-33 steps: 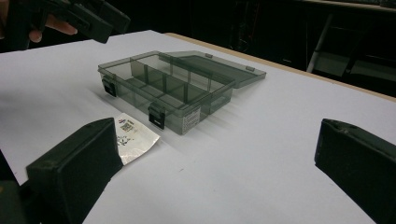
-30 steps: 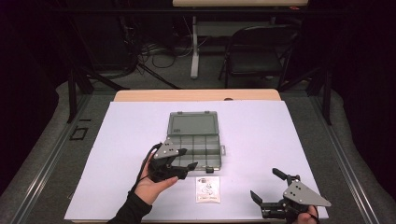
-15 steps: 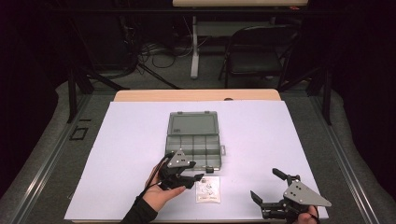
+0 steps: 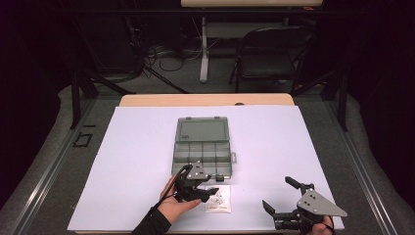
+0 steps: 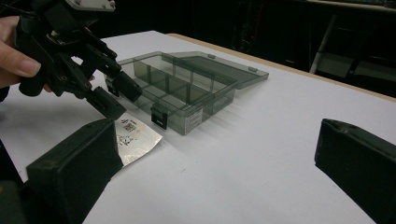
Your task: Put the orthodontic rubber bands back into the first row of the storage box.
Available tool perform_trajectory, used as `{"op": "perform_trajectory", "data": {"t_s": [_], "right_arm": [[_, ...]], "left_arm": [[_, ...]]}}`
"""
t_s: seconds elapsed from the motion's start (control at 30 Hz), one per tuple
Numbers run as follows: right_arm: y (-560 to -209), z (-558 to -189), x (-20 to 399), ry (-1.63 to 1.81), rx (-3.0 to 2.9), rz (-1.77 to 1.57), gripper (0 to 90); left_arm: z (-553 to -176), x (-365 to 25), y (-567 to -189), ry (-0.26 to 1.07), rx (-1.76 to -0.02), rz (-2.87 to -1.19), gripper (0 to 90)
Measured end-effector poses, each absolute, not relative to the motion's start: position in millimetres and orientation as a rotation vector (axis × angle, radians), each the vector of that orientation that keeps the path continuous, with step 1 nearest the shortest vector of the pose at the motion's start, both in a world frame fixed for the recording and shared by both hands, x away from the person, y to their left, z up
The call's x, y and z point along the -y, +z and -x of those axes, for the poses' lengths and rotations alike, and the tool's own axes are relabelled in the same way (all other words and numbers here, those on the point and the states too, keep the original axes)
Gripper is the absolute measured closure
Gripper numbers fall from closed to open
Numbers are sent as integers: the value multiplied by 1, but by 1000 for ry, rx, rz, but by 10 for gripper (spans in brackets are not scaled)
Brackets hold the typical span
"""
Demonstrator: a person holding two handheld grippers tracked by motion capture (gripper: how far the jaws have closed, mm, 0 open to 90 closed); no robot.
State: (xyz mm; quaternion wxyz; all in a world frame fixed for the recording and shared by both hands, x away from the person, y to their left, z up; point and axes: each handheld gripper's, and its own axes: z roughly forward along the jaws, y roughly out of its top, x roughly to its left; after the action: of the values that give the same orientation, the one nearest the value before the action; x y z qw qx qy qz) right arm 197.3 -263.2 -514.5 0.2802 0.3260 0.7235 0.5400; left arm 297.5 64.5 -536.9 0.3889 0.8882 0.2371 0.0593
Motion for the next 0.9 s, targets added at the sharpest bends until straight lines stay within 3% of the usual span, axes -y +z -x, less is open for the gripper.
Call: {"op": "perform_trajectory", "data": {"t_s": [0.6,0.9], "right_arm": [[-514,-197,263,1452,-1941,-871,0],[-514,-197,263,1452,-1943,-871,0]], "left_arm": [[-299,-53,-556,174,-584,-2338,591],[-298,-54,-554,184,-531,-2372,770]]}}
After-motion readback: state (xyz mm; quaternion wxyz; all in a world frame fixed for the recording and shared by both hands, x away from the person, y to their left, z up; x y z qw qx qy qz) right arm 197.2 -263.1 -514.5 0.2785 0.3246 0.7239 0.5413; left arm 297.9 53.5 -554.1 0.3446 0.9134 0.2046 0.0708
